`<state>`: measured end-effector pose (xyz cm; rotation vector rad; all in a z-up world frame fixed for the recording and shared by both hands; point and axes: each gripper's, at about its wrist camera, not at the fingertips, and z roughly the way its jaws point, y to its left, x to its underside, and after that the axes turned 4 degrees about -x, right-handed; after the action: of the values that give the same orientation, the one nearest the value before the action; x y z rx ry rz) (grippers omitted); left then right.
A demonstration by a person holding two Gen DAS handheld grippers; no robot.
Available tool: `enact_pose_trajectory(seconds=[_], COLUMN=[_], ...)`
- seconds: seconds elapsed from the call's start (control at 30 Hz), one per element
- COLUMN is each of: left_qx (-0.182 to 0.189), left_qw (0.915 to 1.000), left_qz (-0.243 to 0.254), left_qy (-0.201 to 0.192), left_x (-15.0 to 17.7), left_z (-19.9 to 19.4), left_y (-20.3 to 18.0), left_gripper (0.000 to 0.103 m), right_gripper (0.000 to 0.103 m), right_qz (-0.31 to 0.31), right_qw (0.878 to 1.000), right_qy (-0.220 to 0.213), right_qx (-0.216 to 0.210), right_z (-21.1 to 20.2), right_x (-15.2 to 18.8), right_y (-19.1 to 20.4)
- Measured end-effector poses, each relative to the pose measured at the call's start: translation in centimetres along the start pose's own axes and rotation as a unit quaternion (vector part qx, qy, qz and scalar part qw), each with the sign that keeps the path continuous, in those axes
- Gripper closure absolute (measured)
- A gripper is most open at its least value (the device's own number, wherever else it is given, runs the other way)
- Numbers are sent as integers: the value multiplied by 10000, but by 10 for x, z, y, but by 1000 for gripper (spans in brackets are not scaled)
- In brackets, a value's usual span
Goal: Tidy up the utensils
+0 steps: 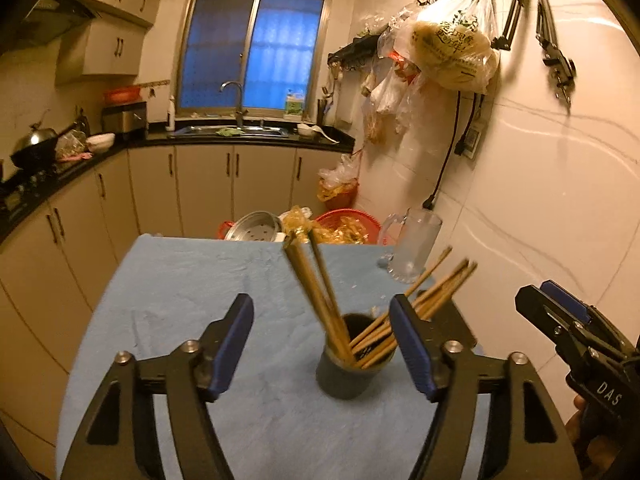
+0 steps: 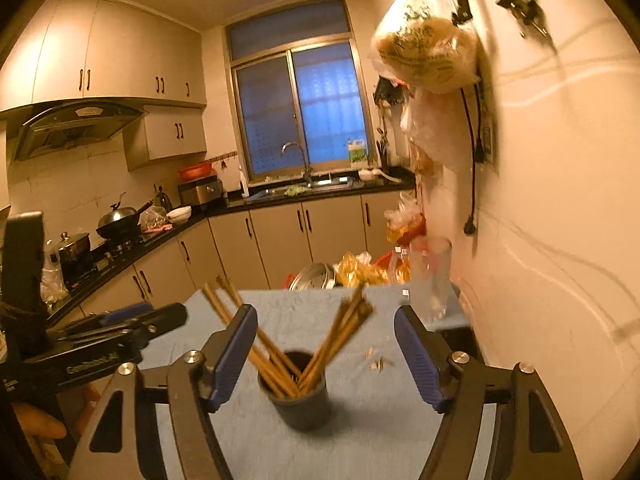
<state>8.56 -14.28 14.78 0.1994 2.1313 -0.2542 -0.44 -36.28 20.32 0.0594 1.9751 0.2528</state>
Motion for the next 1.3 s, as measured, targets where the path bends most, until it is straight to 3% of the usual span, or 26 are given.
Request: enact_pose_trajectory(seconds=[0.27, 0.43, 0.9, 1.3], left_qx=[-297, -545, -794, -1160], left_qw=[9996, 9985, 9963, 9923], left_qz=[-3, -20, 158, 430], left_qy=[36, 70, 302, 98], left_x=[38, 63, 138, 169], left_z=[-29, -43, -72, -117], left_y=[11, 16, 24, 16], left_gripper=[7, 1, 0, 0], right_gripper=[21, 18, 10, 8], right_qz=[245, 133, 311, -45], right_qw=[9988, 9978, 9966, 9976], right_qy=[428, 638, 759, 580], right_qx=[-71, -88, 91, 365], right_z=[-18, -34, -85, -122], right_x=[49, 78, 147, 167], right_y=[1, 12, 20, 34])
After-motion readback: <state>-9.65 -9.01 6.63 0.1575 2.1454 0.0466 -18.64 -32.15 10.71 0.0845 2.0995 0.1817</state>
